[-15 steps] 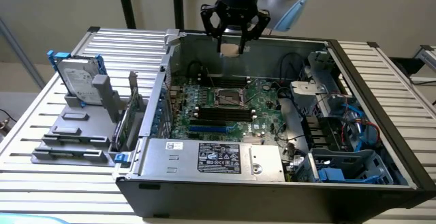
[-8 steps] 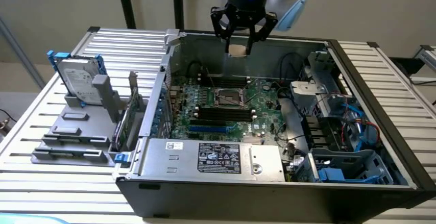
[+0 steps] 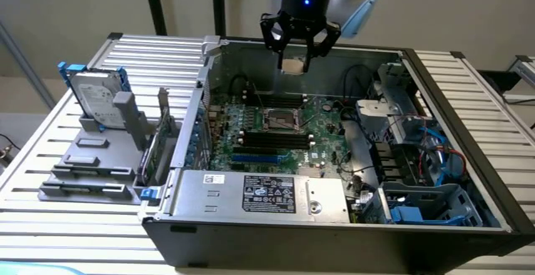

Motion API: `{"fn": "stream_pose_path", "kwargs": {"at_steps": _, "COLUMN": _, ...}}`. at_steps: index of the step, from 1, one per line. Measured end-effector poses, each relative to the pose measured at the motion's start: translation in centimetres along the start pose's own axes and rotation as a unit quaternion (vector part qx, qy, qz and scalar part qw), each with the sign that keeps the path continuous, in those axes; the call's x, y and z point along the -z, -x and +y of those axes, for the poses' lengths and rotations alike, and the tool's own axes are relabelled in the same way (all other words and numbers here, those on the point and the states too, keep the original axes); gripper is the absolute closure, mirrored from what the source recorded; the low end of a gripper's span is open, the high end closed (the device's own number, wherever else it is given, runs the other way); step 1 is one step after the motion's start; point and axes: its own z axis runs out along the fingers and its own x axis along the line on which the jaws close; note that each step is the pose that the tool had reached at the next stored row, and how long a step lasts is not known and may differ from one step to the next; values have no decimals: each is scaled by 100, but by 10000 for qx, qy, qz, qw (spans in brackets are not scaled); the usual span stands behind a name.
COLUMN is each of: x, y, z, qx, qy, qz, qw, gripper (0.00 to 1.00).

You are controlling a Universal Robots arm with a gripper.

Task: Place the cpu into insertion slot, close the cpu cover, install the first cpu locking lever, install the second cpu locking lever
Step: 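Place the cpu into insertion slot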

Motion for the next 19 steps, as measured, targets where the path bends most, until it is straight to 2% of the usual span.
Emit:
{"fn": "stream_pose_path", "kwargs": {"at_steps": 5, "x": -38, "y": 1, "z": -3, "qx": -451, "qy": 8, "qz": -39, "qw": 9990, "gripper": 45}}
{"fn": "stream_pose_path", "kwargs": {"at_steps": 10, "x": -75, "y": 1, "z": -6, "qx": -903, "qy": 17, "qz": -78, "qw": 9959, "gripper": 45}}
{"fn": "stream_pose_path", "kwargs": {"at_steps": 13, "x": -95, "y": 2, "z": -8, "qx": -1170, "qy": 21, "qz": -101, "qw": 9931, "gripper": 45}}
{"fn": "stream_pose_path", "kwargs": {"at_steps": 15, "x": -111, "y": 2, "z": -10, "qx": -1356, "qy": 25, "qz": -117, "qw": 9907, "gripper": 45}}
{"fn": "stream_pose_path", "kwargs": {"at_steps": 19, "x": -140, "y": 2, "z": -12, "qx": -1710, "qy": 31, "qz": -148, "qw": 9852, "gripper": 45}}
